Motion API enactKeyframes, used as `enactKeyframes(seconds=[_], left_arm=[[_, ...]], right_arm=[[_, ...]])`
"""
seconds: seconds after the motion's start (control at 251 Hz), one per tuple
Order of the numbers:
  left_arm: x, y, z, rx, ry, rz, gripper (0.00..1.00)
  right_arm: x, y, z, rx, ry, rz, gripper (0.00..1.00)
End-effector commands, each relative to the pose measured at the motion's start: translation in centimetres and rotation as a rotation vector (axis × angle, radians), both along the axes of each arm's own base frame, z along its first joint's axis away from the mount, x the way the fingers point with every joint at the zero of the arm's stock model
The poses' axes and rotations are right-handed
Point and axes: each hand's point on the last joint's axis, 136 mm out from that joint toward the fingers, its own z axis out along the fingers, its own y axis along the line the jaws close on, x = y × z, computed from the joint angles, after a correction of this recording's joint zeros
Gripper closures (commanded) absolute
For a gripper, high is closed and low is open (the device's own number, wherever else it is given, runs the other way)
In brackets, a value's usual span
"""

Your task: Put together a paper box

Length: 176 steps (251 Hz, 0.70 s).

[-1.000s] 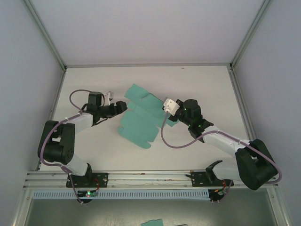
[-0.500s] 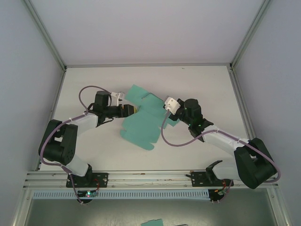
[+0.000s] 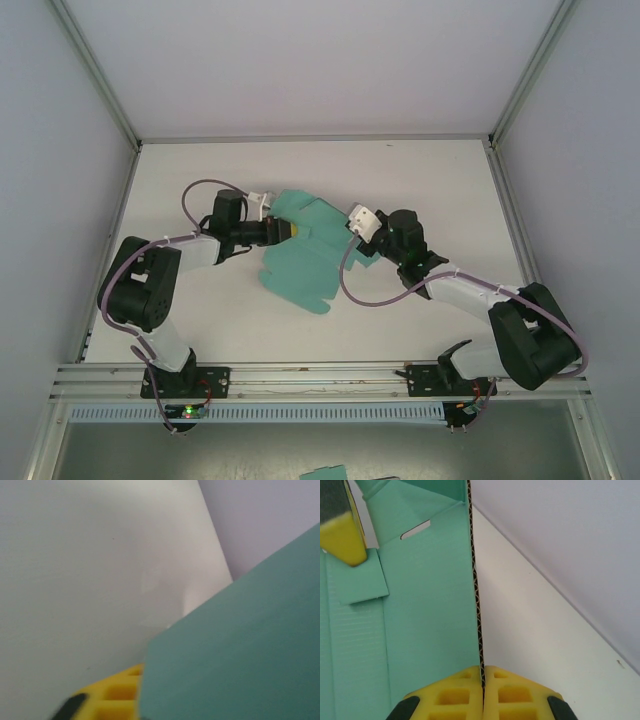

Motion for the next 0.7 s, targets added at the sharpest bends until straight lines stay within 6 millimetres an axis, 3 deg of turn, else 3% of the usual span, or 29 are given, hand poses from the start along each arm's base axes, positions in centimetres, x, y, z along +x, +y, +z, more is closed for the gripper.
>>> enactKeyframes(seconds=[0.0, 0.128, 0.176, 0.223, 0.275, 0.427, 0.551, 0.698], left_arm=[[-0.5, -1.1, 1.0, 0.021, -0.051, -0.045, 1.00], [-0.5, -0.2, 0.4, 0.086, -0.047, -0.001, 1.00], [-0.7, 0.2, 0.3, 0.114, -0.042, 0.013, 0.78], [-1.0, 0.6, 0.2, 0.140, -0.036, 0.022, 0.63], [-1.3, 1.3, 0.0, 0.179, -0.030, 0.050, 0.31], [-2.3, 4.3, -0.3, 0.334, -0.001, 0.174, 0.01], [-2.7, 8.0, 0.1, 0.479, 0.027, 0.328, 0.00], [-2.4, 12.3, 1.4, 0.610, 0.069, 0.499, 0.00]], right_arm=[[-0.9, 2.4, 2.7, 0.073, -0.058, 0.102, 1.00], [-1.0, 2.1, 3.2, 0.031, -0.082, 0.104, 1.00], [-1.0, 1.9, 3.3, -0.006, -0.090, 0.105, 1.00], [-1.1, 1.7, 3.1, -0.066, -0.101, 0.111, 1.00], [-1.0, 1.2, 2.6, -0.159, -0.119, 0.100, 1.00], [-0.3, -0.2, 1.3, -0.473, -0.189, 0.058, 1.00], [0.3, -0.4, -0.7, -0.737, -0.263, 0.048, 1.00], [0.7, 1.0, -1.1, -0.795, -0.370, 0.055, 1.00]])
